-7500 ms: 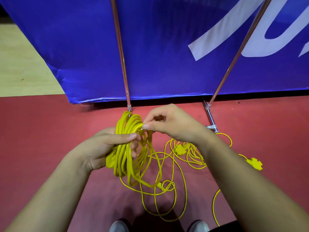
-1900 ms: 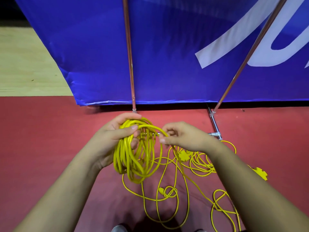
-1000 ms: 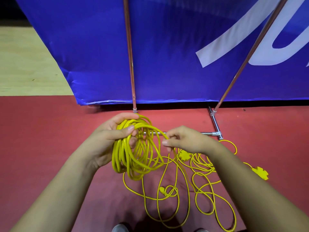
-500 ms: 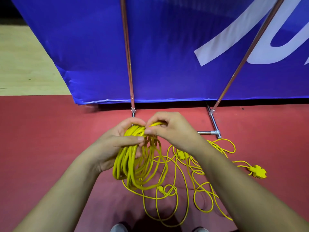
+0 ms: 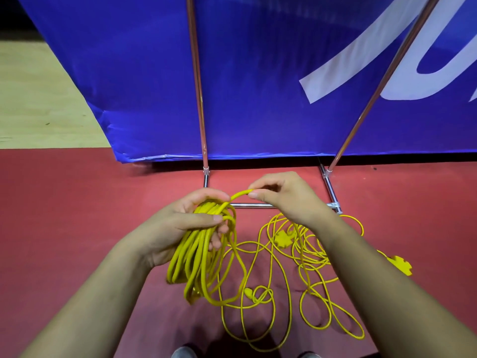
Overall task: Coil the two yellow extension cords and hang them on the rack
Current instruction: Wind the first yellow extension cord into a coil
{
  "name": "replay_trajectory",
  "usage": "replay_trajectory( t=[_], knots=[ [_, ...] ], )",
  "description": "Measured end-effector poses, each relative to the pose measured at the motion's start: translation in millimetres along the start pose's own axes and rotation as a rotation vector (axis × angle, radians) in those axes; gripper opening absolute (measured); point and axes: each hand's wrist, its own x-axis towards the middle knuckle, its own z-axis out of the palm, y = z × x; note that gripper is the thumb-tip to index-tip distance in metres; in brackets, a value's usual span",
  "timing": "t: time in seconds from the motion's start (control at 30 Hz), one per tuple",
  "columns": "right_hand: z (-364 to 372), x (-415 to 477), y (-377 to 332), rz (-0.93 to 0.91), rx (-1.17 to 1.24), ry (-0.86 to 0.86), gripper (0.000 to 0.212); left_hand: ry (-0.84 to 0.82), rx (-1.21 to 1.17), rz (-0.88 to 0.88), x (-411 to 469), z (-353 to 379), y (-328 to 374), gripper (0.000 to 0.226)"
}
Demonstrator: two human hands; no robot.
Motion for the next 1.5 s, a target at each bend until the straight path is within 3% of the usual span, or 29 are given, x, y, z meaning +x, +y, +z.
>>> replay_trajectory(
  t=[0.13, 0.27, 0.53, 0.63, 0.8, 0.9, 1.03, 1.17, 1.23, 1.33, 1.5],
  knots=[
    [15, 0, -8, -0.086, -0.017, -0.015, 0.007, -0.058, -0.03, 0.024, -1, 3, 1, 0.048],
    [12, 1, 3, -0.059, 0.05, -0.09, 0.003, -0.019, -0.111, 0.121, 2, 0, 5, 0.048],
    [6, 0, 60, 0.24, -0.252, -0.215, 0.022, 0.072, -0.207, 0.275, 0, -5, 13, 0.039],
    [5, -5, 84, 0.379, -0.151, -0.164, 0.028, 0.156, -0.235, 0.323, -2, -12, 19, 0.035],
    [16, -3, 92, 0.501, 0.067, 0.031, 0.016, 0.26, -0.18, 0.348, 3, -9, 16, 0.014],
    [20, 0, 87, 0.514, 0.102, 0.03, 0.016, 0.325, -0.144, 0.353, 3, -11, 18, 0.023],
    [21, 0, 74, 0.466, 0.04, -0.057, 0.014, 0.386, -0.061, 0.407, 3, -17, 17, 0.031],
    [25, -3, 25, 0.354, -0.192, -0.417, 0.011, 0.469, 0.344, 0.384, 5, -18, 10, 0.024],
    [28, -2, -3, 0.262, -0.172, -0.512, 0.011, 0.438, 0.519, 0.328, 6, -16, 5, 0.023],
    [30, 1, -31, 0.144, 0.042, -0.442, 0.01, 0.342, 0.496, 0.23, 6, -9, 1, 0.02],
    [27, 3, -29, 0.075, 0.367, -0.237, 0.006, 0.162, 0.133, 0.133, -2, -10, 5, 0.027]
  ],
)
